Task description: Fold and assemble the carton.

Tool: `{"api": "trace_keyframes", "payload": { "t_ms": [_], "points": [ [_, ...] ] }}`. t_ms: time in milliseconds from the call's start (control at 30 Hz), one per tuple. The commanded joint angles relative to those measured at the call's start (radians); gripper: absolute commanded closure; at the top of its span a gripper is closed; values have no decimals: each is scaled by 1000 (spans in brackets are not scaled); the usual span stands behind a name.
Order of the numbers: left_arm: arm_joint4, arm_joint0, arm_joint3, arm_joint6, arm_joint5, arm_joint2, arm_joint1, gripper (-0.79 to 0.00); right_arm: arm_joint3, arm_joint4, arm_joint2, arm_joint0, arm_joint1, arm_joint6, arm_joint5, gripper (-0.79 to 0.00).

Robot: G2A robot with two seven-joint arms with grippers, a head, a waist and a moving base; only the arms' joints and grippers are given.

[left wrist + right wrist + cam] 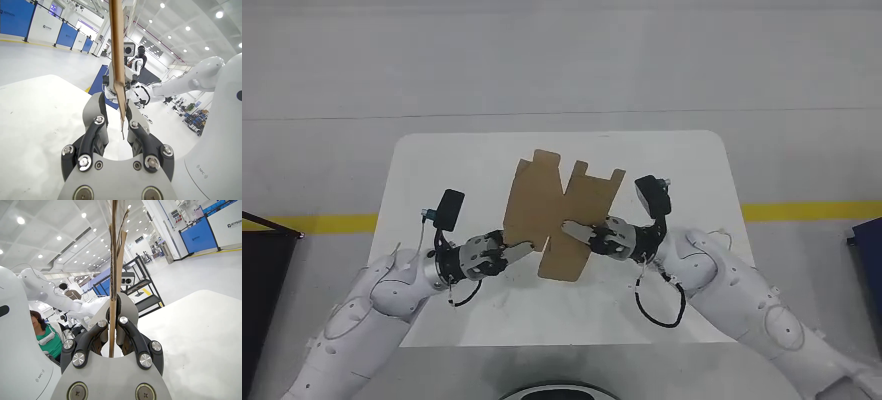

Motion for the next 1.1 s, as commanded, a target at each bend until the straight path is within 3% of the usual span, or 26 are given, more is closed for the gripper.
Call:
{"api": "trace_keyframes", "payload": {
  "t_ms": [0, 133, 200, 267, 500, 533, 567, 733, 1067],
  "points": [
    [1, 0, 0, 3, 0, 0, 0, -314, 2, 1, -1, 0, -5, 11, 2, 0],
    [2, 3, -3, 9, 0, -1, 1, -299, 4, 3, 3, -2, -15, 26, -2, 0],
    [5, 3, -3, 12, 0, -2, 1, -212, 4, 1, 7, -4, -19, 33, -5, 0],
    [6, 5, -3, 16, 0, -2, 2, 0, 5, 2, 12, -6, -23, 38, -8, 0],
    [22, 11, -12, 29, 0, -4, 3, 0, 8, 13, 22, -20, -35, 60, -16, 0],
    [33, 11, -14, 33, 0, -9, 3, 0, 9, 27, 19, -23, -37, 66, -18, -292],
    [47, 13, -16, 39, 0, -14, 3, 0, 12, 39, 19, -22, -39, 73, -17, -785],
    [150, 38, -33, 91, 20, -52, 0, 0, 22, 90, 24, -23, -48, 91, -38, -785],
    [357, 99, -107, 173, 163, -99, -7, 0, 15, 74, 57, -41, -64, 102, -3, -785]
  ]
}}
